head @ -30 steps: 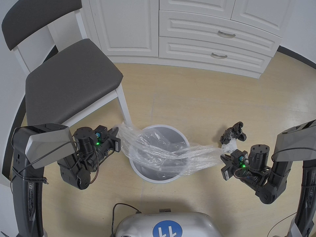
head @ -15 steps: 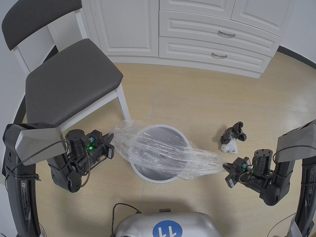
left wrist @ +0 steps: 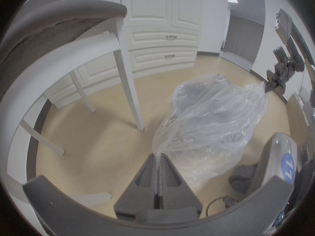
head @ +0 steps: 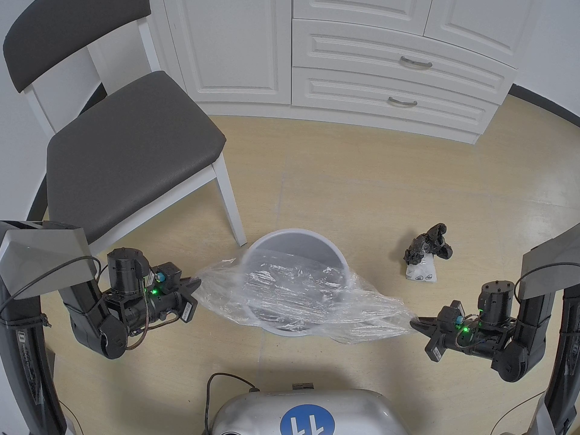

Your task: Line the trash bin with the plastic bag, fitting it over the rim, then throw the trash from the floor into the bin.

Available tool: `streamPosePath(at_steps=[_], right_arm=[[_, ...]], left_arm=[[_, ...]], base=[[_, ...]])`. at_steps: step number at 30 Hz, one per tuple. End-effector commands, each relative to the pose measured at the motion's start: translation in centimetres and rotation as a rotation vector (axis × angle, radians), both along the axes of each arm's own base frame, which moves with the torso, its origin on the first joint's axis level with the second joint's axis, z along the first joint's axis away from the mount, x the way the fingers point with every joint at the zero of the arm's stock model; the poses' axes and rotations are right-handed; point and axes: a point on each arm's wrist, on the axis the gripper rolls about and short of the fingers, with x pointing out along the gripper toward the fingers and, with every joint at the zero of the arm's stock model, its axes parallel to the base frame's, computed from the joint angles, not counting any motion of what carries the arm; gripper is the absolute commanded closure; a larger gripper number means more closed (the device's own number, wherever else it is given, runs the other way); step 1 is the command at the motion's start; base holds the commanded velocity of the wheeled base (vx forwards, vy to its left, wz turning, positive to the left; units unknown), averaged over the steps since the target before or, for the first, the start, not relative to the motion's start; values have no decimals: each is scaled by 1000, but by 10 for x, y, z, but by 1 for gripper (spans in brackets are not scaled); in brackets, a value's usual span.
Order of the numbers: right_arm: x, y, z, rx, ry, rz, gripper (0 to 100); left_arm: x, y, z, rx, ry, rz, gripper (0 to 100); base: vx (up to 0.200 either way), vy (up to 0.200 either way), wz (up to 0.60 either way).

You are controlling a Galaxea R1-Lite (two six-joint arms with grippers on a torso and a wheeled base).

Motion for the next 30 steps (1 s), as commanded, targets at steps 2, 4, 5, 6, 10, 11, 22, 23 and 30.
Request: streamPosePath(at_steps=[2,4,5,6,10,11,22,23,30], right_arm=[[-4,-10,4,-16,-31,45,100],[-8,-11,5,-15,-28,64,100],[-9,-11,6,-20,-32,74,100],[-10,-11,6,-20,-32,74,100],[-16,-12,5,-36,-15,84,100],[-16,-13,4,-41,-13,85,100],[-26,-14,0,-75,14,109,100],[-28,-14,0,-74,20,116,100],[-41,-12,-2,-77,64,157,100]], left_arm=[[-12,11,18,27,15,-20,100],[-15,13,20,29,31,-29,100],[-16,14,21,30,39,-29,100],[-16,14,21,30,41,-29,100],[-19,15,19,54,68,-36,100],[-20,15,18,65,71,-41,100],[-33,17,8,150,125,-113,100],[-35,17,7,164,140,-123,100],[-45,18,4,199,169,-187,100]], base=[[0,0,0],[0,0,0],[0,0,0],[0,0,0],[0,0,0],[0,0,0],[0,0,0],[0,0,0],[0,0,0]])
